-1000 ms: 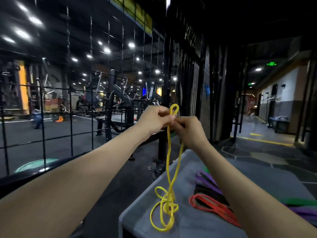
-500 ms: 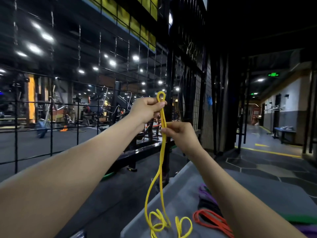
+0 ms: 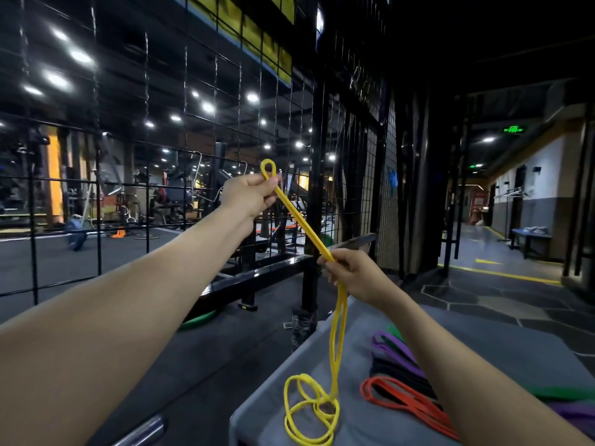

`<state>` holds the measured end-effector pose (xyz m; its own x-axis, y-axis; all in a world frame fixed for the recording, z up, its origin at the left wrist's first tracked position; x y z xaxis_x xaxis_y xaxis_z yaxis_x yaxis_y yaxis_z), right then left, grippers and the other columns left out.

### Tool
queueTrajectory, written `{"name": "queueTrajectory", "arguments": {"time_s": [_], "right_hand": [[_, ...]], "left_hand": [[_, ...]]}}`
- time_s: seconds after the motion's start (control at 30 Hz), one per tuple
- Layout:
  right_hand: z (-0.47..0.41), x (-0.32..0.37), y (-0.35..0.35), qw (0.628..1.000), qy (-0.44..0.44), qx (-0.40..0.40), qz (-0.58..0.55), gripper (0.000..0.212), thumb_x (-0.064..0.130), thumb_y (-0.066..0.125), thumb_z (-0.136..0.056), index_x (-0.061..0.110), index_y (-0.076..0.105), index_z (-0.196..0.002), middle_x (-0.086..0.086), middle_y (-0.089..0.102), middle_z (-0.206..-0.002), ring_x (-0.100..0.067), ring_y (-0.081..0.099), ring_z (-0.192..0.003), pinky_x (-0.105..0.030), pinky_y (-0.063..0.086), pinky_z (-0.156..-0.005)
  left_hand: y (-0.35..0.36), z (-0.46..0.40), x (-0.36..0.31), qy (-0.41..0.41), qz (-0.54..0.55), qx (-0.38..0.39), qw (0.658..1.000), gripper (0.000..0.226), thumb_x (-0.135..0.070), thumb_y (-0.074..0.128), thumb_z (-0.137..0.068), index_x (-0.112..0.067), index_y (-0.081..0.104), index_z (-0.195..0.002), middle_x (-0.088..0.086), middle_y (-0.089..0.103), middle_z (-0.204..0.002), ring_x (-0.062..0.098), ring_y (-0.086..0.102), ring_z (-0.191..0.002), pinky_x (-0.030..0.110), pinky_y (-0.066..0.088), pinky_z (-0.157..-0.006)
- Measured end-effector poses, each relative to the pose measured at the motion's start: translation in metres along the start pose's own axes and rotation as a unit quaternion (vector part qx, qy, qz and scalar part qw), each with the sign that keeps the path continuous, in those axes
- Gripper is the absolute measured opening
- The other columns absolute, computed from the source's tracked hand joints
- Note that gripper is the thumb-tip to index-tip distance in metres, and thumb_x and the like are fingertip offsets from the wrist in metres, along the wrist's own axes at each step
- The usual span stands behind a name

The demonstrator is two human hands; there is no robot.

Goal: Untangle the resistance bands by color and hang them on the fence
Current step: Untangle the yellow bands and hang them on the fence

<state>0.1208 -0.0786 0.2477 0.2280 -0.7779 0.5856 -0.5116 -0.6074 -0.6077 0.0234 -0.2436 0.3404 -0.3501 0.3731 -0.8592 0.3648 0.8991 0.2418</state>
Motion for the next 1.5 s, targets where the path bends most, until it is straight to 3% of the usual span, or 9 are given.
{"name": "queueTrajectory", "arguments": {"time_s": [0.4,0.6,0.67,0.77,0.9,0.97,1.13,1.3,1.5], "right_hand": [[0.033,-0.076,-0.01,0.988,0.136,0.02,0.063,0.012,0.004,0.047,-0.092,0.002,0.058,-0.089,-0.004,0.059,-0.072,-0.022,0.058,-0.075,-0.042,0.05,-0.077],[0.03,-0.071,-0.027,0.987,0.13,-0.08,0.049,0.029,0.007,0.045,-0.095,0.016,0.059,-0.071,0.001,0.052,-0.059,-0.013,0.046,-0.052,-0.029,0.042,-0.055],[0.021,-0.055,-0.034,0.989,0.105,-0.072,0.072,0.025,0.009,0.046,-0.095,0.013,0.062,-0.076,0.003,0.053,-0.06,-0.011,0.045,-0.054,-0.025,0.038,-0.056],[0.013,-0.036,-0.036,0.992,0.077,-0.039,0.097,0.03,0.01,0.048,-0.095,0.019,0.059,-0.068,0.006,0.053,-0.059,-0.007,0.044,-0.053,-0.021,0.035,-0.053],[0.004,-0.019,-0.022,0.984,0.045,0.042,0.166,0.03,0.013,0.049,-0.094,0.022,0.056,-0.066,0.005,0.055,-0.064,-0.013,0.051,-0.063,-0.025,0.04,-0.06],[0.002,-0.015,-0.014,0.98,0.032,0.064,0.185,0.035,0.011,0.05,-0.093,0.026,0.05,-0.061,0.005,0.053,-0.063,-0.011,0.049,-0.062,-0.027,0.038,-0.064],[0.009,-0.011,-0.018,0.984,0.033,0.064,0.162,0.02,0.013,0.053,-0.093,0.015,0.061,-0.075,0.009,0.052,-0.059,-0.001,0.044,-0.054,-0.021,0.036,-0.059],[0.02,-0.017,-0.028,0.995,0.047,0.038,0.079,0.029,0.017,0.056,-0.092,-0.008,0.066,-0.079,-0.001,0.052,-0.056,-0.013,0.041,-0.053,-0.026,0.035,-0.055],[0.028,-0.02,-0.037,0.998,0.053,0.003,-0.028,0.023,0.019,0.051,-0.095,0.011,0.067,-0.08,0.001,0.052,-0.059,-0.002,0.041,-0.042,-0.012,0.034,-0.042]], "left_hand": [[-0.039,0.0,0.021,-0.047,0.017,-0.101,0.994,0.008,-0.009,0.061,-0.086,-0.011,0.067,-0.091,0.002,0.066,-0.103,0.01,0.062,-0.093,0.02,0.056,-0.077],[-0.052,-0.001,0.062,-0.124,-0.11,-0.09,0.982,0.016,-0.011,0.062,-0.088,-0.002,0.066,-0.1,0.004,0.059,-0.079,0.009,0.06,-0.063,0.024,0.054,-0.073],[-0.054,0.002,0.076,-0.15,-0.34,-0.047,0.927,0.024,-0.019,0.066,-0.086,0.003,0.061,-0.097,0.013,0.061,-0.084,0.022,0.064,-0.072,0.033,0.051,-0.072],[-0.043,0.016,0.092,-0.144,-0.572,0.014,0.808,0.055,-0.038,0.063,-0.086,0.003,0.049,-0.12,0.027,0.04,-0.133,0.037,0.037,-0.126,0.039,0.038,-0.1],[0.01,0.043,0.091,0.062,-0.425,0.143,0.892,0.028,-0.03,0.047,-0.096,-0.01,0.056,-0.113,0.007,0.05,-0.113,0.018,0.051,-0.101,0.025,0.041,-0.083],[0.038,0.065,0.088,0.117,-0.384,0.23,0.886,0.031,-0.023,0.042,-0.098,-0.008,0.054,-0.123,0.002,0.052,-0.113,0.014,0.05,-0.105,0.022,0.037,-0.086],[0.061,0.079,0.114,0.047,-0.376,0.321,0.868,0.029,-0.025,0.035,-0.101,-0.007,0.057,-0.106,0.008,0.066,-0.091,0.031,0.061,-0.096,0.045,0.047,-0.089],[0.061,0.077,0.116,0.02,-0.321,0.296,0.899,0.035,-0.024,0.034,-0.101,-0.017,0.051,-0.071,0.001,0.035,-0.064,0.015,0.042,-0.051,0.028,0.05,-0.05],[0.04,0.047,0.093,-0.034,-0.206,0.171,0.963,0.03,-0.027,0.035,-0.101,-0.012,0.047,-0.078,0.001,0.03,-0.063,0.012,0.033,-0.052,0.022,0.05,-0.044]]}}
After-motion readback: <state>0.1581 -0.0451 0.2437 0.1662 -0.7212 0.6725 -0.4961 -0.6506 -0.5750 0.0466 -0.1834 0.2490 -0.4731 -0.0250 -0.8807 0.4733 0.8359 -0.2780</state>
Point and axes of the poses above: each hand's wrist, its own z-axis away from the middle knuckle, its own y-axis out of the palm, x = y × z, the point moved 4 cm from there along -z, towards the middle knuckle
